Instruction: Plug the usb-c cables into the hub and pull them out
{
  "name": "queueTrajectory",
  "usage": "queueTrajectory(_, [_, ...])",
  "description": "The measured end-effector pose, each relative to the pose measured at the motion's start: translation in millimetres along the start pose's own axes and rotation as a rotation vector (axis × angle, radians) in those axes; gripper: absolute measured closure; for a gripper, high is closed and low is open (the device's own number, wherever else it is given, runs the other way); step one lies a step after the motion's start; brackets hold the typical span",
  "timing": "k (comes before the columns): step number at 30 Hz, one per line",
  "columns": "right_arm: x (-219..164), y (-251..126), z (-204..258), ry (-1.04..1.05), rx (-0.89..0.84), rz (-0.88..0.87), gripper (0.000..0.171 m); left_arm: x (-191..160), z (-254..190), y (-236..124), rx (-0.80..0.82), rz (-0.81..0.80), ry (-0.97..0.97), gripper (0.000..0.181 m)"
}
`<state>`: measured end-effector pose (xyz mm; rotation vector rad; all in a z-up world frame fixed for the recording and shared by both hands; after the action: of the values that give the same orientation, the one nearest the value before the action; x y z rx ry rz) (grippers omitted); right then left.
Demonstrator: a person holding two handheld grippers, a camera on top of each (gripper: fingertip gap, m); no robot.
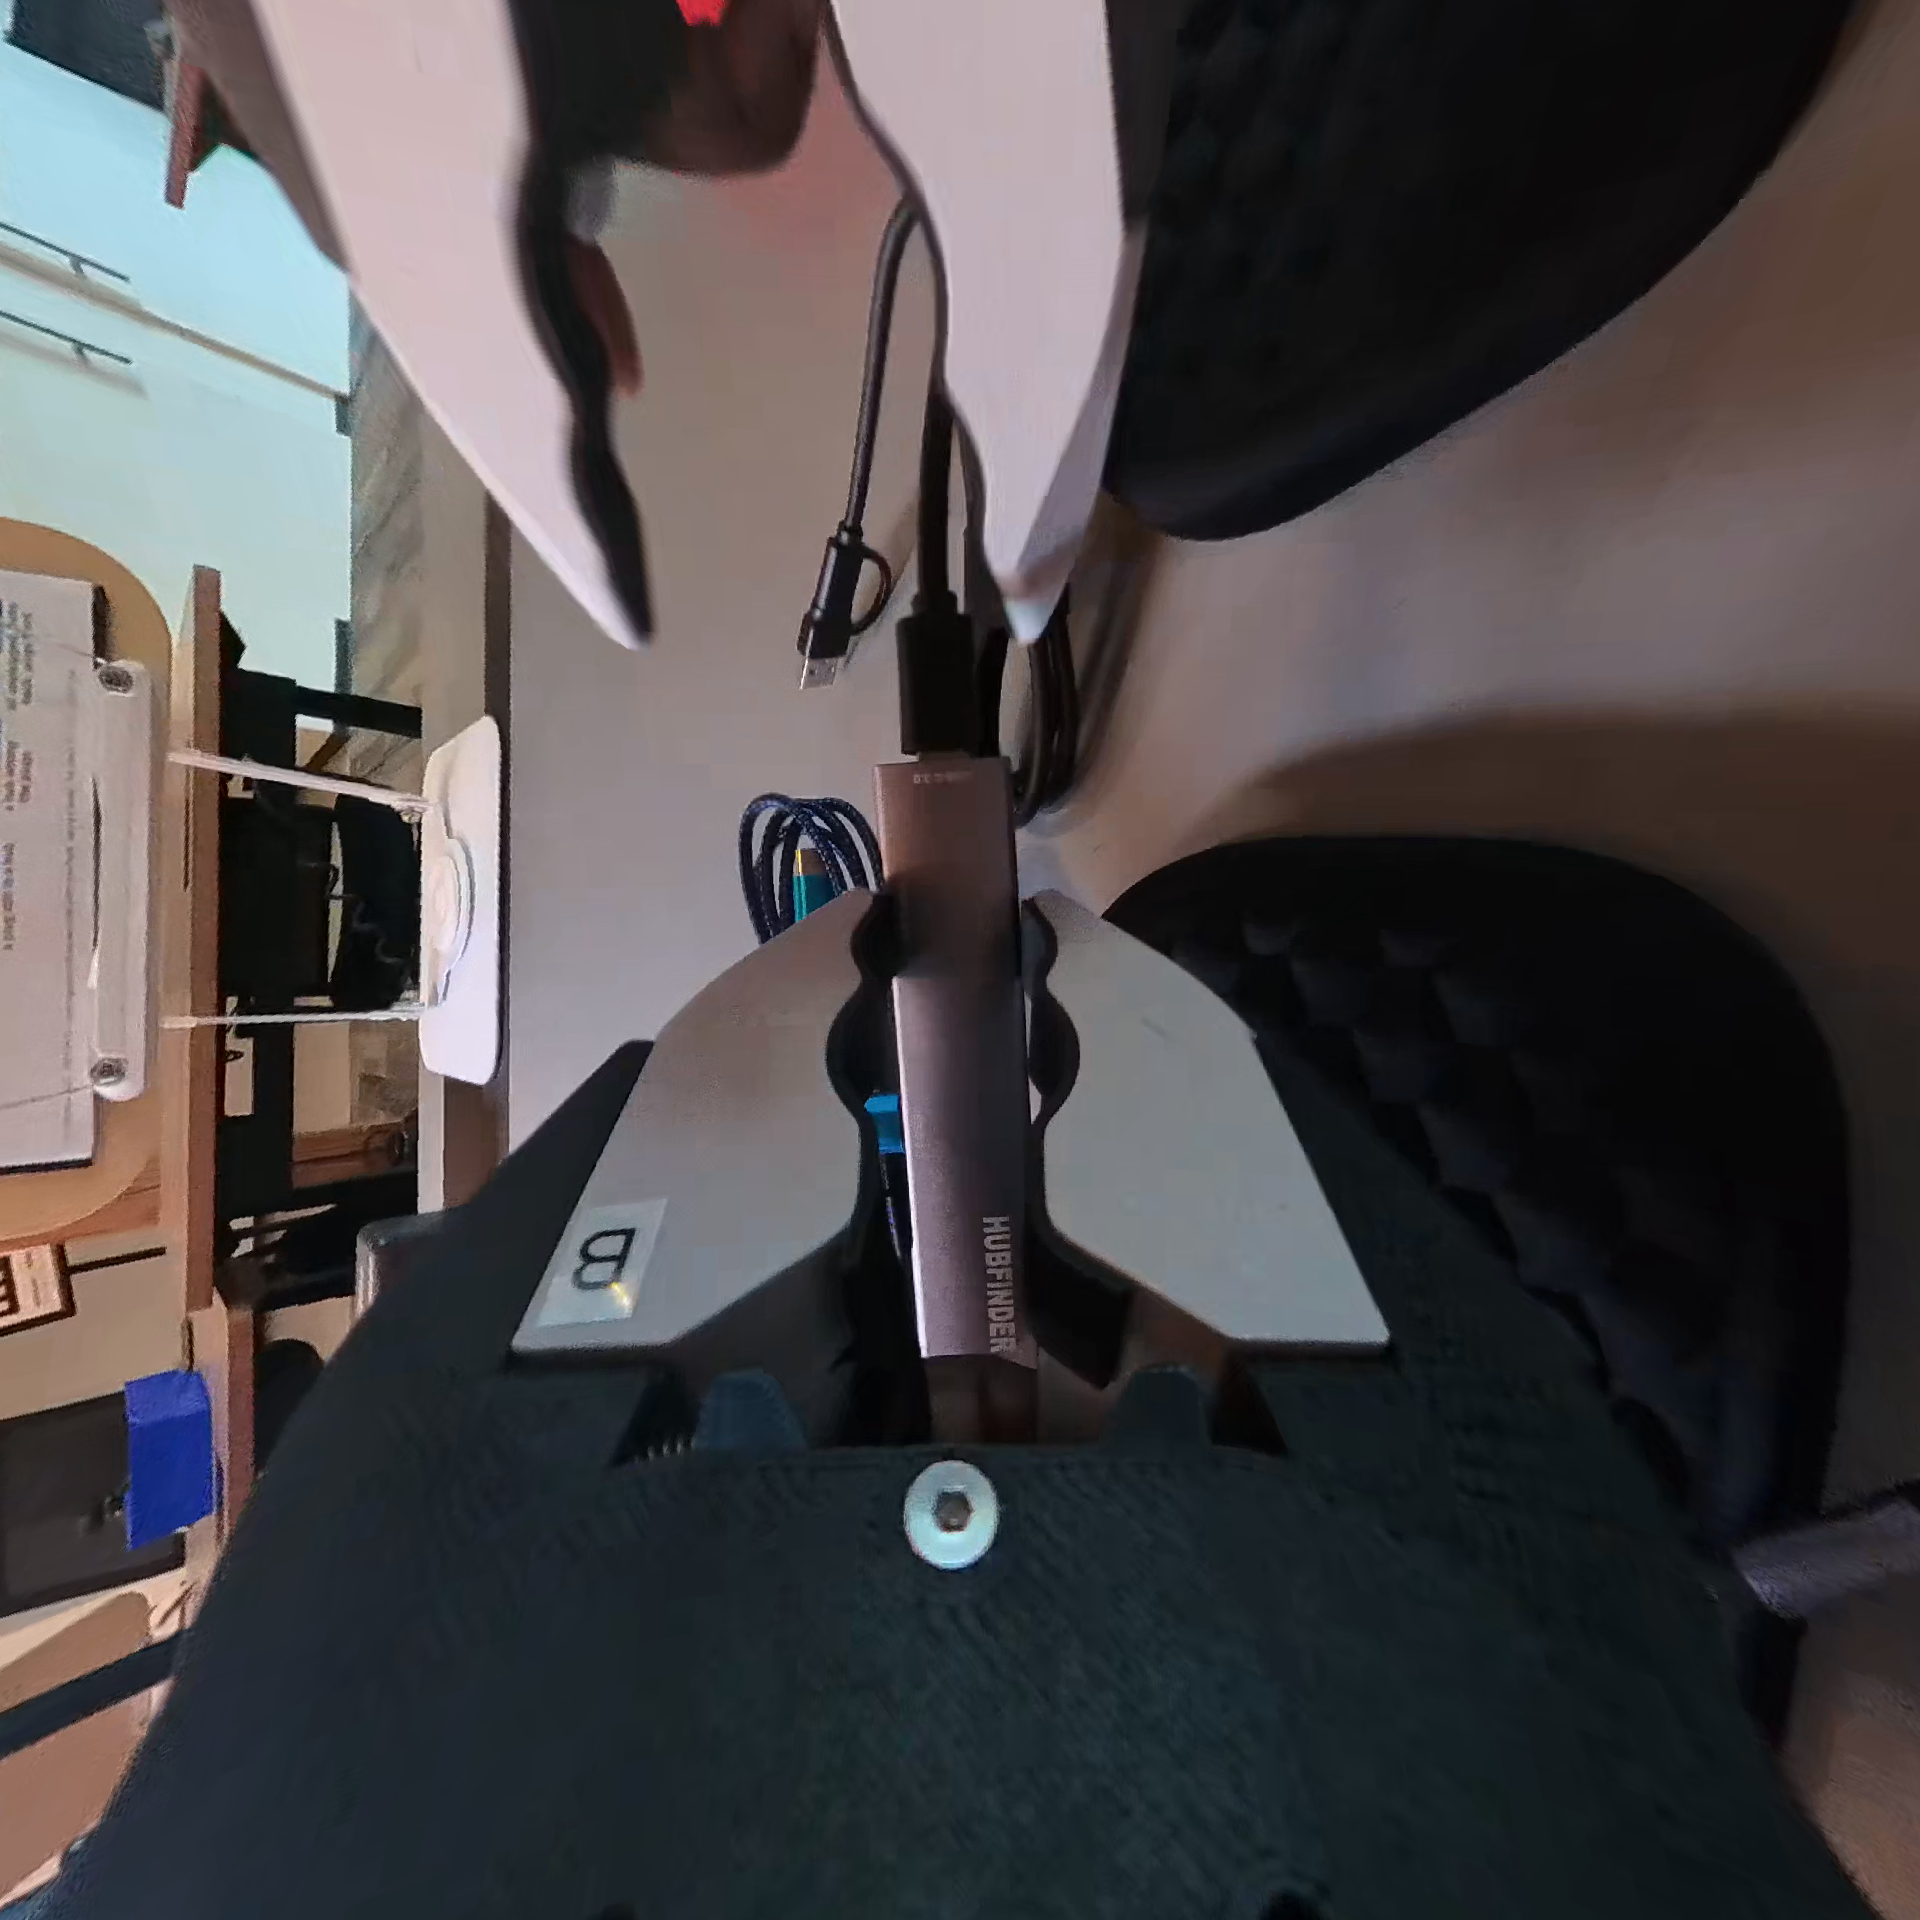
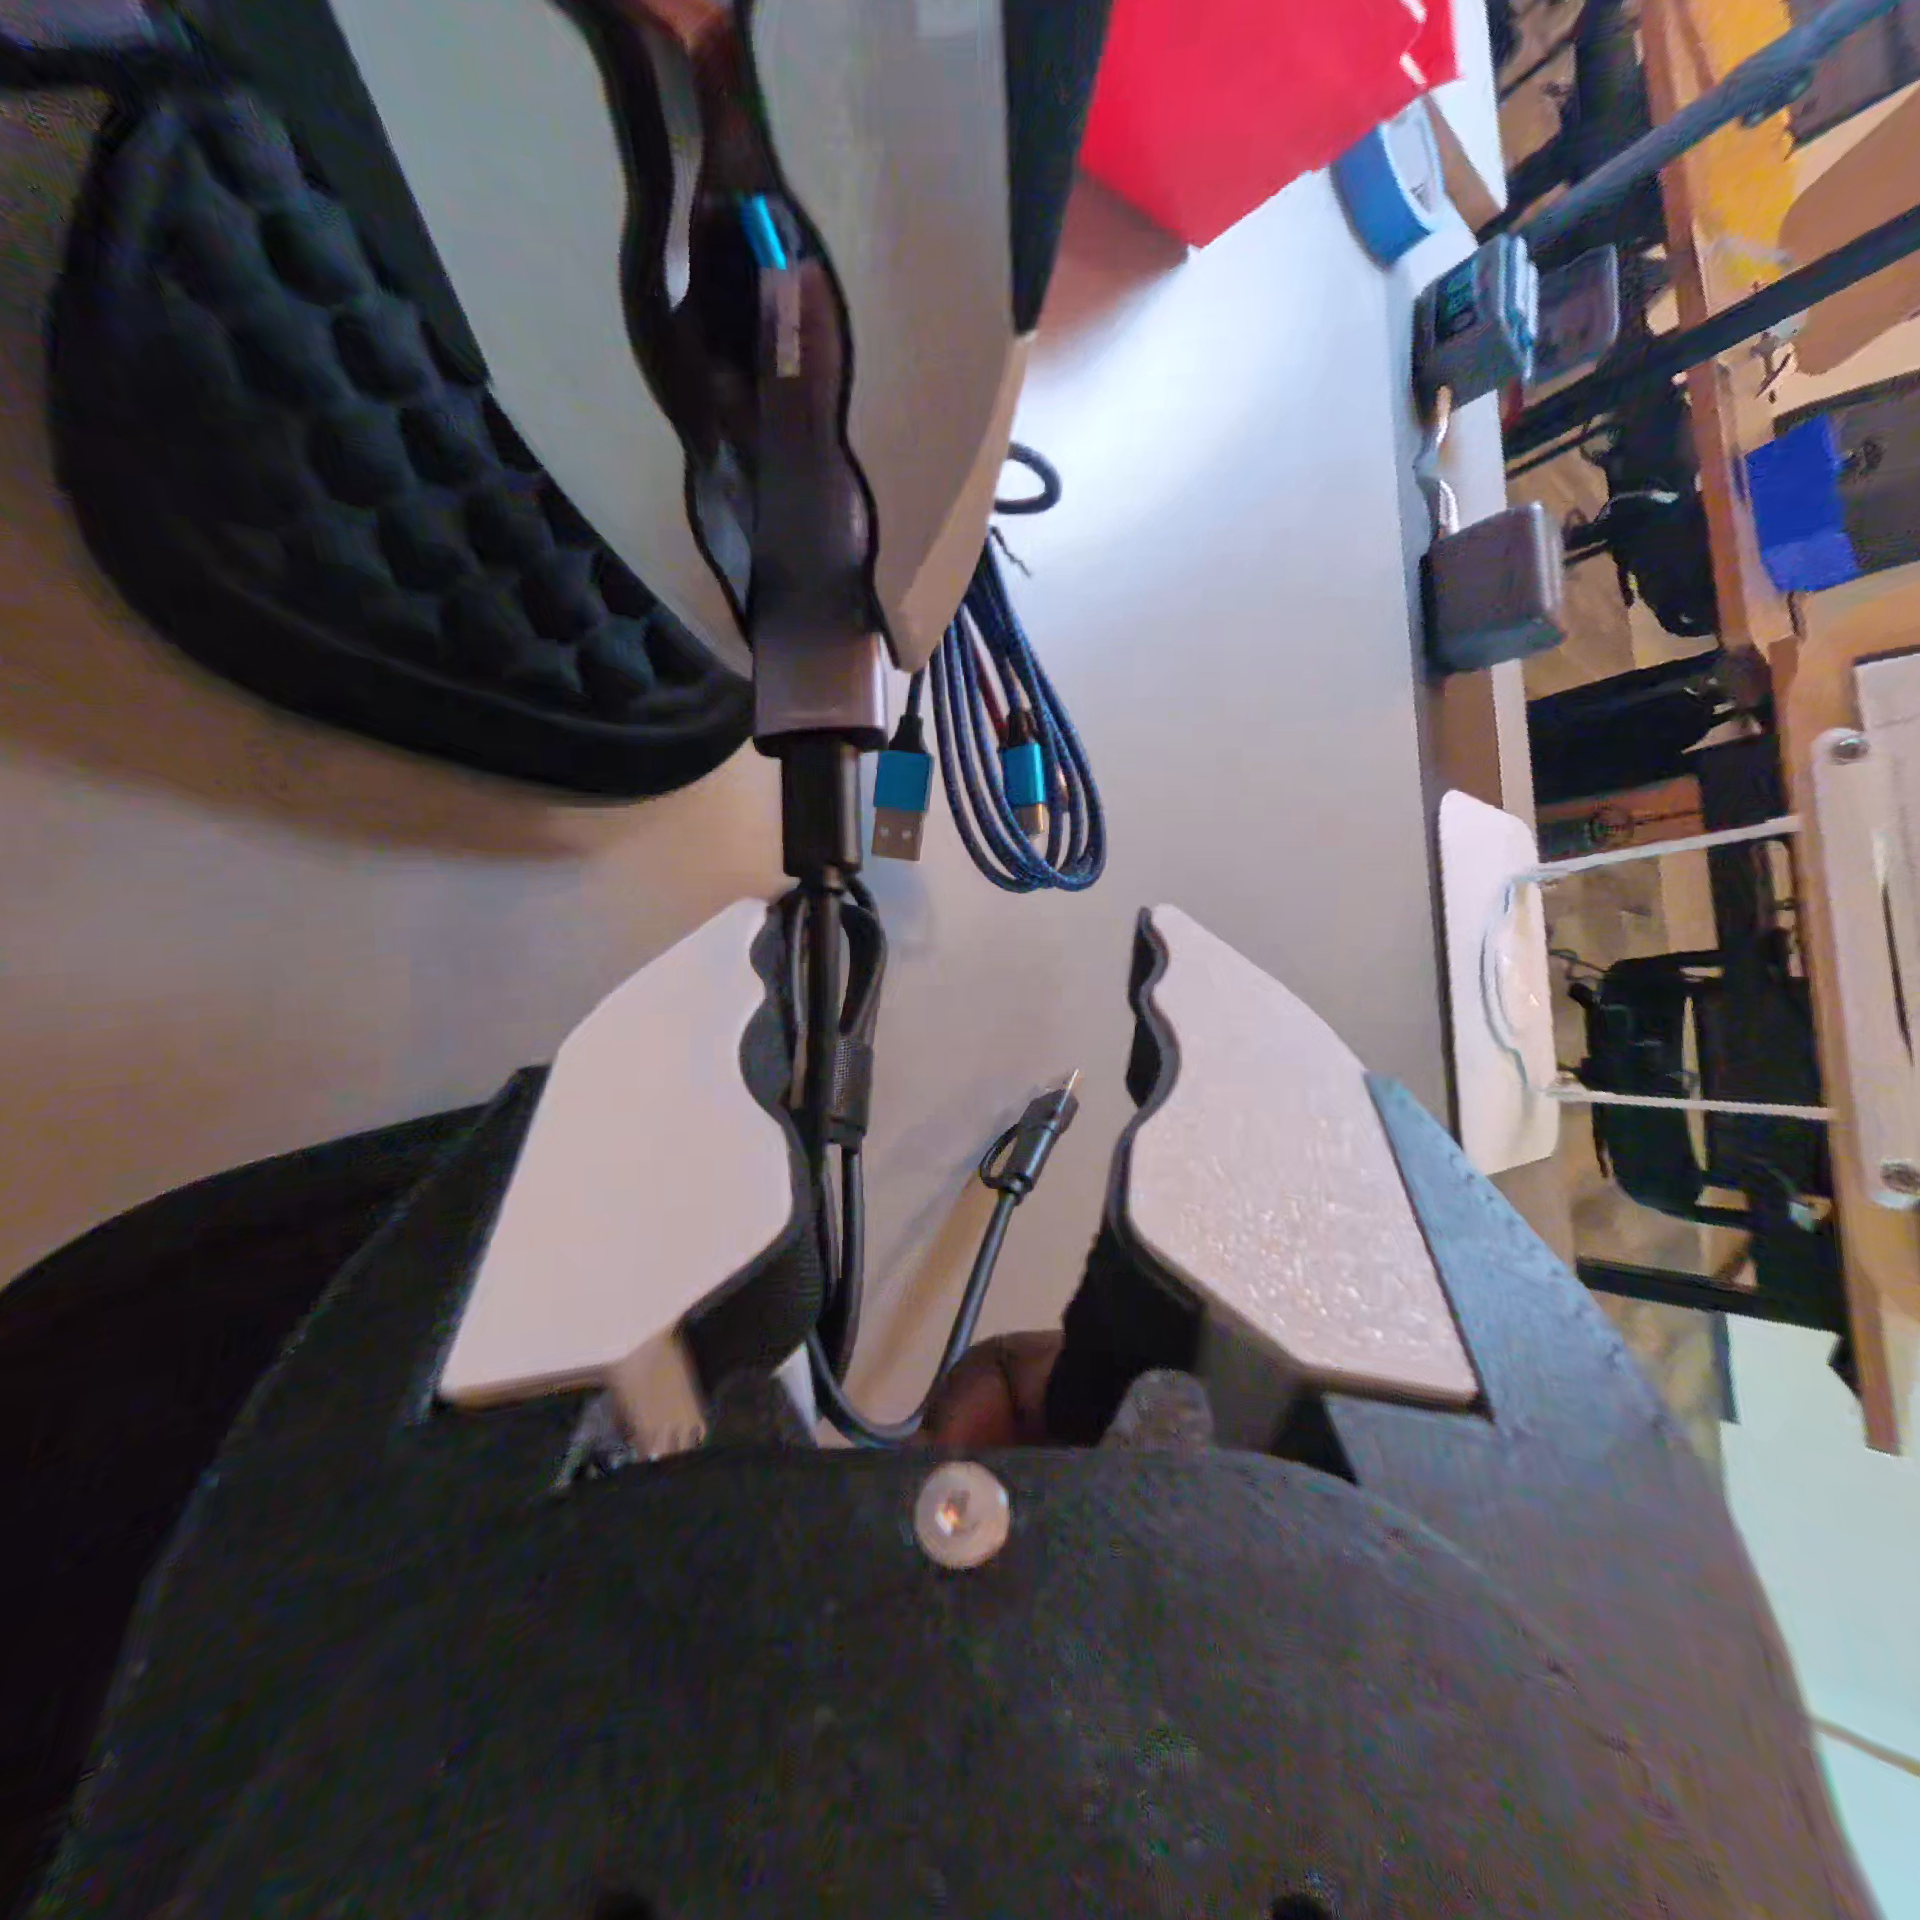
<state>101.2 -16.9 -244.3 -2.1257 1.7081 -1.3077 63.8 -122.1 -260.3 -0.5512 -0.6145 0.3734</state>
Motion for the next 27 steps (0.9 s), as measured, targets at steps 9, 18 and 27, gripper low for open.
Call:
queueTrajectory(9, [1,19,18,-0.012,-0.002,-0.062,0.171,-2,2,-9,-0.022,-0.021,-0.007,0.157])
queueTrajectory(18, [3,-6,1,0.162,0.075,-0.196,0.121,-12,-4,-7,-0.01,-0.026,-0.042,0.156])
queueTrajectory(27, [13,11,19,0.019,0.083,-0.143,0.123,-14,-5,-4,-0.044,-0.047,-0.08,0.157])
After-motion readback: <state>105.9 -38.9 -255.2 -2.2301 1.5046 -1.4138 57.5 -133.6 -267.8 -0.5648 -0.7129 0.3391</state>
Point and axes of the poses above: each gripper's, where its closed fingertips meet, y out along the fingers, x out of its top, z = x × y across the jaws, the point moved 6 cm from there along -y, back along the fingers, and after that the axes turned 3 degrees about -z, right-handed, at the moved point
